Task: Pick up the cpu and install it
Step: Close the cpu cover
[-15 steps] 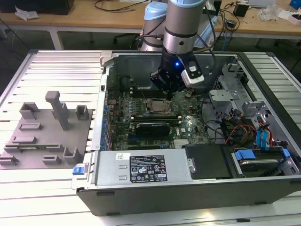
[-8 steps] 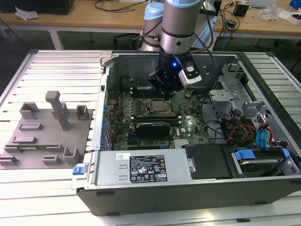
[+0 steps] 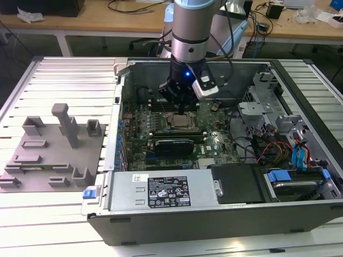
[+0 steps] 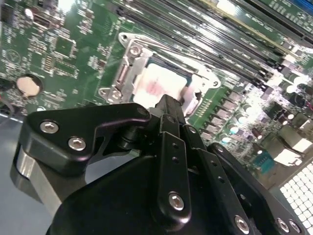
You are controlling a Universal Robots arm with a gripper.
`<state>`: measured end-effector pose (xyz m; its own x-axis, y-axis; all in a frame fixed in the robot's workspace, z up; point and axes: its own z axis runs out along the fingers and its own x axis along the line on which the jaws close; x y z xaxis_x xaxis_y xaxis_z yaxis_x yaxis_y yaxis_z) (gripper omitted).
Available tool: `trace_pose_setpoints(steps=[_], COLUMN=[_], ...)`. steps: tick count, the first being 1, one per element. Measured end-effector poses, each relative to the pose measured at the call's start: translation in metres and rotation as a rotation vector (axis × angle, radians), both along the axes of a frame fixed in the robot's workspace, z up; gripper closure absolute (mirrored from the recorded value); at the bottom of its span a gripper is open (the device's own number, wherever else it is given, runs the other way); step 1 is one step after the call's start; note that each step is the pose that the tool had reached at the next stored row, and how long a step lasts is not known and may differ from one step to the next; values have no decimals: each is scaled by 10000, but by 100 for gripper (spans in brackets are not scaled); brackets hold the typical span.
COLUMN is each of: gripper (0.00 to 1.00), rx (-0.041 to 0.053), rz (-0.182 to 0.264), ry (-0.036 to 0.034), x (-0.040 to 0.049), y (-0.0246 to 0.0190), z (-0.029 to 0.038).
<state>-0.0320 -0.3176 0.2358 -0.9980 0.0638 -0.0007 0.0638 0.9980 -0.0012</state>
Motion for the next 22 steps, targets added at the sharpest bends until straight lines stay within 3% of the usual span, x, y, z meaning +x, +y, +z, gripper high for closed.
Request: trace_pose_setpoints(steps=[7,13,18,22], gripper=[89,89,89,89], rx=[1,2,1,1], rz=[276,400,536,565], ry=[-1,-2,-1,-1], x=[-42,-171,-195,-222], y=[-19,-20,-20,-20], z=[-94,-159,-259,-276])
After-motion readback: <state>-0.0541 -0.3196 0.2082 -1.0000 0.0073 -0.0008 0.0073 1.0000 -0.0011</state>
